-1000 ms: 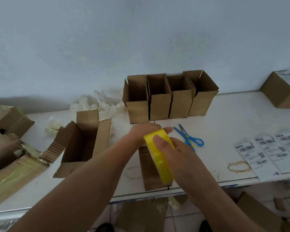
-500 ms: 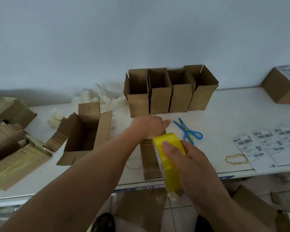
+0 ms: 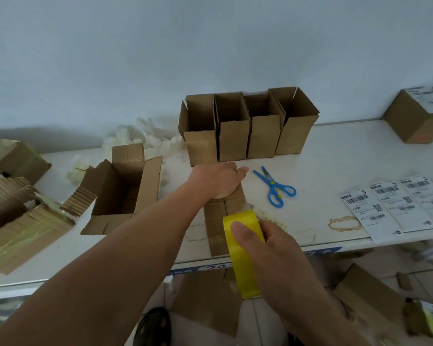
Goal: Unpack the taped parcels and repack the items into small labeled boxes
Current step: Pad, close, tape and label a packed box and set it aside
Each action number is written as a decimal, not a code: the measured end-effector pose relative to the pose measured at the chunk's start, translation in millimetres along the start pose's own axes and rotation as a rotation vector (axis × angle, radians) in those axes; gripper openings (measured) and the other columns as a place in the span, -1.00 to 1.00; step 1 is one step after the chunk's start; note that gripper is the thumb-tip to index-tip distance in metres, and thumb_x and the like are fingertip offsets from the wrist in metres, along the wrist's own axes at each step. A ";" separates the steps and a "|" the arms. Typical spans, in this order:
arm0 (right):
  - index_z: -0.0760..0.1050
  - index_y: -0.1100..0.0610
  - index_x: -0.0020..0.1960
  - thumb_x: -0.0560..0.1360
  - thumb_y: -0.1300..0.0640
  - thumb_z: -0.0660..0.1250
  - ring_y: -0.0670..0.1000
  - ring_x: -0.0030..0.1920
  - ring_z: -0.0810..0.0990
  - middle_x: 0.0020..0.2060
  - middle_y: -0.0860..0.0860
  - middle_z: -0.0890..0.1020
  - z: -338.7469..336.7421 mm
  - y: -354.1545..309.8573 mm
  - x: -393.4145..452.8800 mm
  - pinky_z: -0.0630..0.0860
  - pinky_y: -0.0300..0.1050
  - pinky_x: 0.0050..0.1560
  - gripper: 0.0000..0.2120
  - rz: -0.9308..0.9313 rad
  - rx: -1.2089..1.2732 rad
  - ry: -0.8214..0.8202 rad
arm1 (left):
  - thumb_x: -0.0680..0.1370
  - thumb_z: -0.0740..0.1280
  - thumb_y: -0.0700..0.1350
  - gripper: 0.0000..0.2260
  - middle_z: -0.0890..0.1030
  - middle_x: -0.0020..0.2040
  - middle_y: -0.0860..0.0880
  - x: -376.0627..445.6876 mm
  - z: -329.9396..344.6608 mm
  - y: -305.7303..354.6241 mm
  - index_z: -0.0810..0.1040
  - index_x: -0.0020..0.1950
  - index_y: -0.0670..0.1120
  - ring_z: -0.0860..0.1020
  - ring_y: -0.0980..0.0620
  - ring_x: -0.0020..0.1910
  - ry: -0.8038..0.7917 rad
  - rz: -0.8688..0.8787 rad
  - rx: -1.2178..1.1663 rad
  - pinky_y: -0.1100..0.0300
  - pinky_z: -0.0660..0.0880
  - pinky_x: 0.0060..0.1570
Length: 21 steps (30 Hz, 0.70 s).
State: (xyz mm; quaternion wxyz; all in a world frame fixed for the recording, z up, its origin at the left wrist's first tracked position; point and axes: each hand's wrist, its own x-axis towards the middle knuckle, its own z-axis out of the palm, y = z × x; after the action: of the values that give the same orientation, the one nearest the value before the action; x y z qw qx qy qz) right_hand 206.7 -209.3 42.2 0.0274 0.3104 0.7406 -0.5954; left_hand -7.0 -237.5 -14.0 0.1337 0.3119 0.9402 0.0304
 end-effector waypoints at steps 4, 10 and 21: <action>0.49 0.01 -0.08 0.53 -0.21 0.22 -0.05 -0.11 0.56 -0.15 -0.05 0.58 -2.0 1.8 1.1 0.50 -0.16 -0.20 -0.71 0.013 0.041 0.009 | 0.62 -0.15 0.31 -0.39 0.45 0.38 -0.09 4.4 2.4 -2.3 0.39 0.40 -0.02 0.42 -0.13 0.32 0.050 -0.001 0.055 -0.10 0.37 0.25; 0.45 0.01 -0.13 0.55 -0.19 0.21 -0.06 -0.14 0.54 -0.16 -0.05 0.56 -0.7 2.7 0.4 0.47 -0.19 -0.22 -0.72 0.012 0.042 0.012 | 0.67 -0.03 0.19 -0.58 0.46 -0.10 0.02 -11.7 8.0 5.2 0.50 0.06 -0.04 0.41 0.07 -0.21 0.435 0.221 0.276 0.17 0.31 -0.29; 0.50 0.02 -0.05 0.51 -0.22 0.26 0.00 -0.13 0.59 -0.17 -0.02 0.59 5.7 8.8 -6.2 0.58 -0.01 -0.08 -0.69 -0.015 0.050 -0.055 | 0.53 0.05 0.43 -0.39 0.42 0.06 -0.02 -30.6 1.8 7.4 0.45 0.15 -0.09 0.42 -0.01 0.03 0.227 0.090 0.022 0.09 0.42 -0.01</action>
State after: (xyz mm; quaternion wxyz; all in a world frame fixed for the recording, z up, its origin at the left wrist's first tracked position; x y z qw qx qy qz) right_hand 214.2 -216.1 35.4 0.0353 0.2890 0.7266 -0.6223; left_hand 21.4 -249.8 -7.6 0.0214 0.3496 0.9346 0.0613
